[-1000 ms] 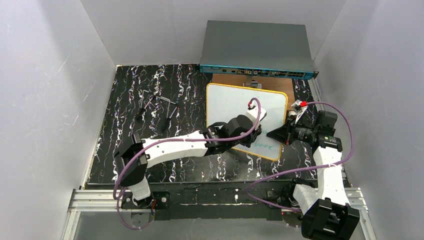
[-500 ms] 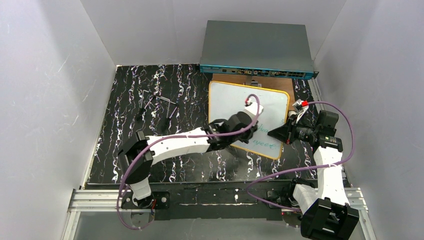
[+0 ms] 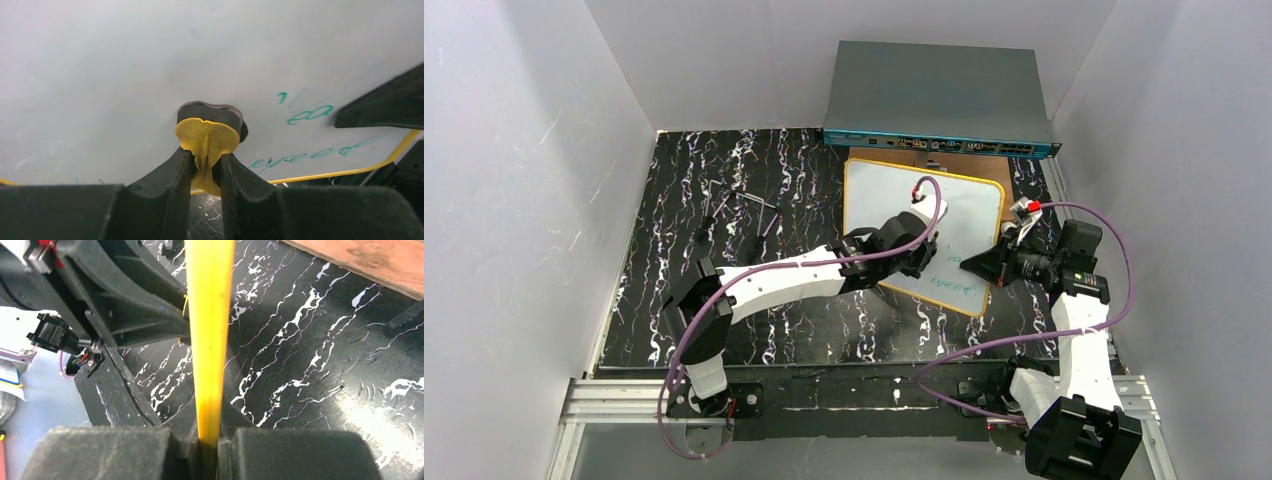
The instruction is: Erase the whiteboard
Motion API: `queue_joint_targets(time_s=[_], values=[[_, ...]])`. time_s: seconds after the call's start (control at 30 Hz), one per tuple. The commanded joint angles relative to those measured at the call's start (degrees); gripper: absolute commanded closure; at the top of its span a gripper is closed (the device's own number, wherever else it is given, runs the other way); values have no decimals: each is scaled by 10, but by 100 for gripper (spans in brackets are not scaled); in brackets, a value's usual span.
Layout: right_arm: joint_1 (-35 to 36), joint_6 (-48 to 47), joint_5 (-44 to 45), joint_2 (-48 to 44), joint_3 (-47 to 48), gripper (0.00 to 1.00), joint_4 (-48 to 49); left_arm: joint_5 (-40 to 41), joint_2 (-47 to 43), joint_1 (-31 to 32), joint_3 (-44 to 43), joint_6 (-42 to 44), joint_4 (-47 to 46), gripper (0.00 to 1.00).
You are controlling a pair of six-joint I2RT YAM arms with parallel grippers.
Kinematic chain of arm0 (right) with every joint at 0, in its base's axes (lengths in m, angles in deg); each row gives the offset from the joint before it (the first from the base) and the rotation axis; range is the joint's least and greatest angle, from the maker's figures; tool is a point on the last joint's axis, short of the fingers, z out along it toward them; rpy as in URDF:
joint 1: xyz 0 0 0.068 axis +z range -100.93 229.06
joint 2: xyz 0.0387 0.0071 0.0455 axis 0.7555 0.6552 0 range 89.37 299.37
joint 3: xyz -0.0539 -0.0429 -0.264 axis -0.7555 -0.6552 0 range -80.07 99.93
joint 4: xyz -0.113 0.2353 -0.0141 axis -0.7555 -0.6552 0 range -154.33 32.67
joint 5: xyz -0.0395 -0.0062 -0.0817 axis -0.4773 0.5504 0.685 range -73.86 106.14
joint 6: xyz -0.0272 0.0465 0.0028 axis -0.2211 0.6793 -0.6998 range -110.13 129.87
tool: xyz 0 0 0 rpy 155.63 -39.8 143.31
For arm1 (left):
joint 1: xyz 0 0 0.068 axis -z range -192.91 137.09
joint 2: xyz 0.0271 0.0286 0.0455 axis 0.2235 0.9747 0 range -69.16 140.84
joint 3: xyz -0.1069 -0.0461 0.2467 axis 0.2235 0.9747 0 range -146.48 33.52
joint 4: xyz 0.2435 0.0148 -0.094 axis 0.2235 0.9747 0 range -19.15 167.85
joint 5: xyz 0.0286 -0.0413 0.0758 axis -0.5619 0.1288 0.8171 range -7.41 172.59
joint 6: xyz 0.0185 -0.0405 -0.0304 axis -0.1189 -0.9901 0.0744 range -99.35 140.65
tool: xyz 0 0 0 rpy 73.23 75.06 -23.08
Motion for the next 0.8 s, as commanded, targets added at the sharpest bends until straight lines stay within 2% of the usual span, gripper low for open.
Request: queue_joint_targets(time_s=[0.0, 0.2, 0.33, 0.53, 0.77], values=[[6, -7, -93, -15, 31, 99, 11, 26, -6, -20, -16, -8, 18, 100], [6, -6, -90, -16, 30, 99, 11, 38, 47, 34, -95, 16, 40, 100], [6, -6, -92, -16, 30, 99, 11, 68, 40, 31, -105, 36, 48, 100], [6, -7, -93, -16, 30, 99, 11, 48, 17, -17, -109, 28, 52, 100], [6, -7, -90, -15, 30, 99, 11, 10, 38, 33, -141, 33, 45, 100]])
